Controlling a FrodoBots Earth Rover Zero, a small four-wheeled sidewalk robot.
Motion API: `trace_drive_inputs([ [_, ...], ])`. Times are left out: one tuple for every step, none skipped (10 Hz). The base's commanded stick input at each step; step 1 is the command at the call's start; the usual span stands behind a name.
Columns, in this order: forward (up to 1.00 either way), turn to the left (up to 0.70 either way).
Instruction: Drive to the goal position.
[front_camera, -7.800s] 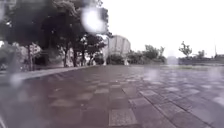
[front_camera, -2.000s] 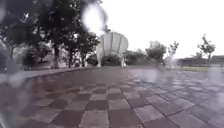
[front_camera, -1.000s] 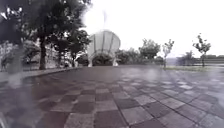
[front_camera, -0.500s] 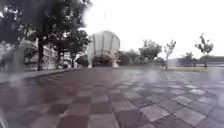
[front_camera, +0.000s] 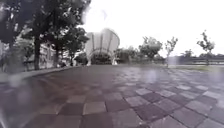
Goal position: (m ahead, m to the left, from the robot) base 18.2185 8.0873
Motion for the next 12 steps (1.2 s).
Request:
trace_drive_inputs([
  [0.85,-0.04],
  [0.85,-0.25],
  [0.85,-0.22],
  [0.85,-0.05],
  [0.85,0.00],
  [0.85,0.00],
  [0.85,0.08],
  [0.85,0.21],
  [0.85,0.32],
  [0.85,0.34],
  [0.85,0.34],
  [0.85,0.34],
])
